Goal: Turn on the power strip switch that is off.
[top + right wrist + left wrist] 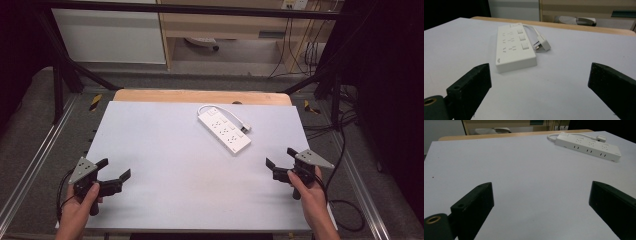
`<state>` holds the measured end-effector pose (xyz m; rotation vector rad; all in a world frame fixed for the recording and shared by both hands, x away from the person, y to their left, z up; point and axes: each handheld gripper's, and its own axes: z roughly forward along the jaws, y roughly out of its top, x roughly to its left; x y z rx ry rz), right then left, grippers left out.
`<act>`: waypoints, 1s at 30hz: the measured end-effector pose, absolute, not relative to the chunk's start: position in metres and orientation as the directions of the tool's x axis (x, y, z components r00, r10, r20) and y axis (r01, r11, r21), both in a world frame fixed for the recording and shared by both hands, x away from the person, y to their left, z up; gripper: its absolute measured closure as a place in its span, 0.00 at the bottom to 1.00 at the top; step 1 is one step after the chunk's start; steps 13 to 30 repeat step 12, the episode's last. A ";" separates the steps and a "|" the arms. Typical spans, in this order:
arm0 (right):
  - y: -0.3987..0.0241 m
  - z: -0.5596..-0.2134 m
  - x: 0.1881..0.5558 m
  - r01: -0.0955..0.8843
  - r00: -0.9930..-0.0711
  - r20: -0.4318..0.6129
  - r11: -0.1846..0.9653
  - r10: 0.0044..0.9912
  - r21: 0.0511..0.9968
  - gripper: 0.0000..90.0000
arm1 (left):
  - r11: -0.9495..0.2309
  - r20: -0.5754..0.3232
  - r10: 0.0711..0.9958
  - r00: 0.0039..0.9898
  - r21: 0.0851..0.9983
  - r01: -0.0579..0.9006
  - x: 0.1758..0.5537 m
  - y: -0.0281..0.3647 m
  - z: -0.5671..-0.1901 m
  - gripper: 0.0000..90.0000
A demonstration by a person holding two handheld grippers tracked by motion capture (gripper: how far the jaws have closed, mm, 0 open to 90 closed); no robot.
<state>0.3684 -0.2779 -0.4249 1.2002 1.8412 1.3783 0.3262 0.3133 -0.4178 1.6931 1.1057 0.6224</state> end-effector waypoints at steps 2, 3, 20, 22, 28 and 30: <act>-0.278 -0.429 0.367 0.351 -0.456 0.094 0.082 0.885 0.933 0.05 | -0.105 -0.089 0.886 0.455 0.918 0.383 0.326 0.313 -0.418 0.07; -0.278 -0.431 0.367 0.358 -0.455 0.093 0.086 0.885 0.930 0.05 | -0.105 -0.089 0.886 0.455 0.918 0.383 0.326 0.313 -0.418 0.07; -0.274 -0.456 0.365 0.465 -0.449 0.054 0.182 0.892 0.866 0.05 | -0.108 -0.086 0.885 0.458 0.918 0.382 0.326 0.313 -0.417 0.07; -0.274 -0.456 0.365 0.465 -0.449 0.054 0.182 0.892 0.866 0.05 | -0.108 -0.086 0.885 0.458 0.918 0.382 0.326 0.313 -0.417 0.07; -0.274 -0.456 0.365 0.465 -0.449 0.054 0.182 0.892 0.866 0.05 | -0.108 -0.086 0.885 0.458 0.918 0.382 0.326 0.313 -0.417 0.07; -0.274 -0.456 0.365 0.465 -0.449 0.054 0.182 0.892 0.866 0.05 | -0.108 -0.086 0.885 0.458 0.918 0.382 0.326 0.313 -0.417 0.07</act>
